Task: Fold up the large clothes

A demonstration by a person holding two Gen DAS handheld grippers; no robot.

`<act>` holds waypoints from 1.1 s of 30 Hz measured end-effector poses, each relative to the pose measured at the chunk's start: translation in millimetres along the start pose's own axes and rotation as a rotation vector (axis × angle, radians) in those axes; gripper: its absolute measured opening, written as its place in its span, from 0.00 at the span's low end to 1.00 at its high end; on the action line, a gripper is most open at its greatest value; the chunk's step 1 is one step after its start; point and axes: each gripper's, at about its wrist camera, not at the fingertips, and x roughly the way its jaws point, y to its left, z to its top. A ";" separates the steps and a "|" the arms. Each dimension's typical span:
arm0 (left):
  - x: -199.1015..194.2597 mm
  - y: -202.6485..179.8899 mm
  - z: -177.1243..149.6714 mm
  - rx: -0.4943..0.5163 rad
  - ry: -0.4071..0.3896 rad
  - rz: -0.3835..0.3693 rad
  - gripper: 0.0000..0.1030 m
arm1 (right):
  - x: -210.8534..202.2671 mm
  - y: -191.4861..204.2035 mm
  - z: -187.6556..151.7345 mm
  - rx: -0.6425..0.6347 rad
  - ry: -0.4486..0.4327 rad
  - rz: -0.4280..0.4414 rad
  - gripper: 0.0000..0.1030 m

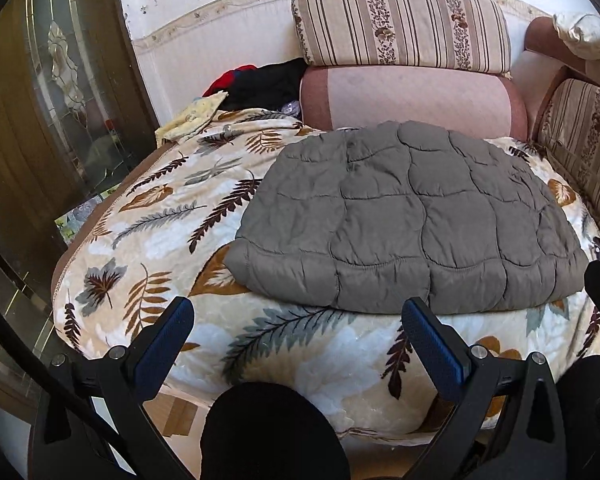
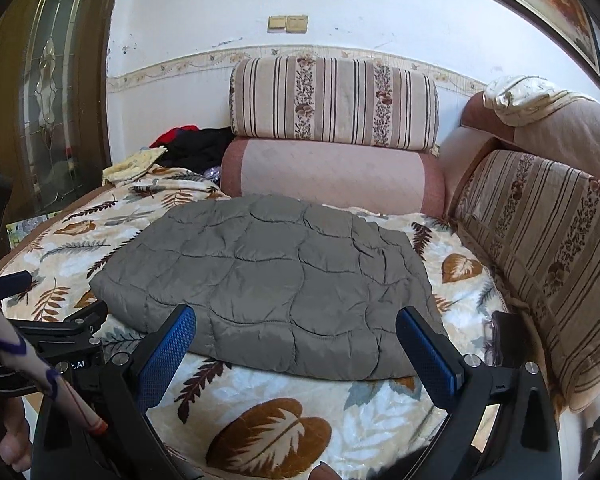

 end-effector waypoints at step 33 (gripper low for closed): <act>4.2 1.8 -6.0 0.005 0.011 -0.013 1.00 | 6.7 1.1 -6.6 -0.012 0.033 -0.005 0.99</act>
